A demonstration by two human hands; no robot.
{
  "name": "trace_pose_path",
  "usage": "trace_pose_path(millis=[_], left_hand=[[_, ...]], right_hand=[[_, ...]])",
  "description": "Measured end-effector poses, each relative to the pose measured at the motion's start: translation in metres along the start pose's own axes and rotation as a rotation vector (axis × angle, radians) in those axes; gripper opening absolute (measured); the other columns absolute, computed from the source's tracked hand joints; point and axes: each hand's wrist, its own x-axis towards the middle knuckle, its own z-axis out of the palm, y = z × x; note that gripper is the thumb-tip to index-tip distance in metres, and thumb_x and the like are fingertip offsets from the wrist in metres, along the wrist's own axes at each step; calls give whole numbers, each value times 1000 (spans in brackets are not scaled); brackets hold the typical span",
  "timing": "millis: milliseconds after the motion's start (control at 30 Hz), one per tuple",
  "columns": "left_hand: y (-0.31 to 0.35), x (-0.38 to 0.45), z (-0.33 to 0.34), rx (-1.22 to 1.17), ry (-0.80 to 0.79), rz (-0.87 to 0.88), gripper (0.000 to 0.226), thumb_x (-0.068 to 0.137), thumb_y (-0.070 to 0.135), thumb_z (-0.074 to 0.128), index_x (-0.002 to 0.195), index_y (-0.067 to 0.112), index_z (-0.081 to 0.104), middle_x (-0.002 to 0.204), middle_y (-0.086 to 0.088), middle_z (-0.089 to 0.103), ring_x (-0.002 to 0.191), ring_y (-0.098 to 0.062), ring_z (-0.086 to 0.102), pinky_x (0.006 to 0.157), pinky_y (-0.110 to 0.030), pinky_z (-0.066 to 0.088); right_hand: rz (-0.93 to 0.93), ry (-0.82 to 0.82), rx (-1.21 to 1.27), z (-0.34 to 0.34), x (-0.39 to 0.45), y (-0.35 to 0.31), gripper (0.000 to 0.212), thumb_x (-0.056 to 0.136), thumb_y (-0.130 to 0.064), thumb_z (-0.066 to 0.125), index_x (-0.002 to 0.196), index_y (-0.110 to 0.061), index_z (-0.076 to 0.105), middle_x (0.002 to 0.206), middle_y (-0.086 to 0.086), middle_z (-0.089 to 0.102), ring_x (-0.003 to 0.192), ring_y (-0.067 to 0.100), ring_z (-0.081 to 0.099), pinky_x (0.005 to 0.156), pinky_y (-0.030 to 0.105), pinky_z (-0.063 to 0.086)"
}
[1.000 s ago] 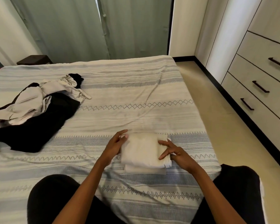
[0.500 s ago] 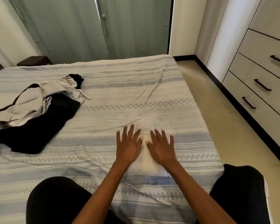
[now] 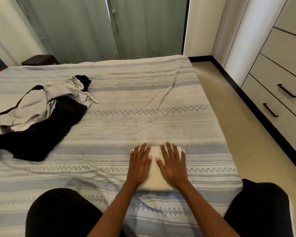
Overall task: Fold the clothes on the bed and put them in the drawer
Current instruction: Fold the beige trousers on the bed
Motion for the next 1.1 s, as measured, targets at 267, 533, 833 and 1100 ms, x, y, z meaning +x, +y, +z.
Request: trace_pose_path(millis=[267, 533, 833, 1100], left_hand=[[4, -32, -18, 154, 295, 38, 26, 90, 26, 54, 111, 19, 68, 121, -5, 60, 113, -29, 54, 96, -41, 39], [5, 21, -83, 112, -167, -26, 69, 92, 33, 59, 154, 25, 29, 156, -3, 36, 145, -30, 30, 115, -44, 24], [-1, 53, -158, 128, -588, -10, 48, 82, 37, 76, 116, 13, 54, 121, -8, 60, 97, -20, 54, 75, -31, 42], [-56, 7, -228, 267, 184, -127, 44, 87, 30, 66, 124, 21, 44, 117, -4, 61, 95, -35, 64, 72, -39, 46]], right_hand=[[-24, -494, 107, -80, 67, 12, 73, 91, -61, 59, 151, -25, 39, 153, 7, 42, 136, 27, 44, 113, 48, 33], [-10, -623, 160, -113, 70, 28, 67, 75, -41, 82, 131, -28, 47, 131, 1, 56, 112, 19, 54, 88, 36, 52], [-171, -417, 153, -159, 58, -12, 54, 79, -40, 76, 129, -35, 55, 128, -2, 59, 108, 19, 58, 64, 26, 48], [-546, 345, -82, -143, 93, -130, 46, 72, -24, 74, 115, -23, 57, 112, -1, 61, 96, 27, 59, 72, 38, 43]])
